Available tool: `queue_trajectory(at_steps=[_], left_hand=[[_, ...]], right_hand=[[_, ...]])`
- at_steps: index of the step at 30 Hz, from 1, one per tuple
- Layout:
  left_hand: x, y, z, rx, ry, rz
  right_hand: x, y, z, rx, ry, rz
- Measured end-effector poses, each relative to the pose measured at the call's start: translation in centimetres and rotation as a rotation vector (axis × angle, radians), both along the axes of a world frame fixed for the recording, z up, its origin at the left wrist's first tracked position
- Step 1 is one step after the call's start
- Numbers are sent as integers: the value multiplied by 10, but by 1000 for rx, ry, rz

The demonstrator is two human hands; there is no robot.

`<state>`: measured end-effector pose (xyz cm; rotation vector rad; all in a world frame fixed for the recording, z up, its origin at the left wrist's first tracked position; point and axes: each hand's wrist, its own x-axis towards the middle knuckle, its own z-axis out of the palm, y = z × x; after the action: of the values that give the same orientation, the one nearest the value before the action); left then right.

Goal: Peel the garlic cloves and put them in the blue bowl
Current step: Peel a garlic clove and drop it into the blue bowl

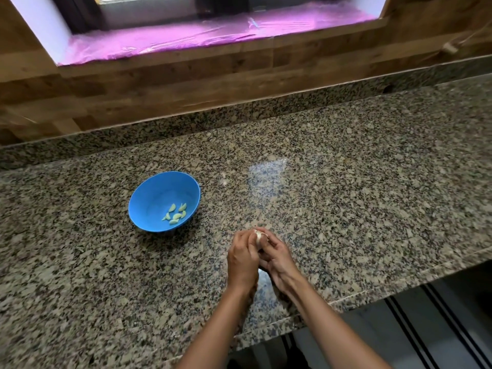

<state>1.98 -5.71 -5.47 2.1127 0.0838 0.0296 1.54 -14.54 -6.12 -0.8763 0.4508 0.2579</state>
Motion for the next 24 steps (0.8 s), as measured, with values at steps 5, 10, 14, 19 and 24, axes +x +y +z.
queue_trajectory(at_steps=[5, 10, 14, 19, 24], left_hand=[[-1, -7, 0, -1, 28, 29], [0, -9, -6, 4, 53, 102], [1, -10, -4, 16, 95, 150], [4, -4, -3, -13, 144, 100], [11, 25, -4, -286, 240, -119]], right_hand=[[1, 7, -9, -43, 13, -58], [0, 10, -12, -129, 15, -76], [0, 12, -11, -157, -1, -76], [-1, 11, -11, -162, -2, -75], [1, 7, -13, -113, 16, -34]])
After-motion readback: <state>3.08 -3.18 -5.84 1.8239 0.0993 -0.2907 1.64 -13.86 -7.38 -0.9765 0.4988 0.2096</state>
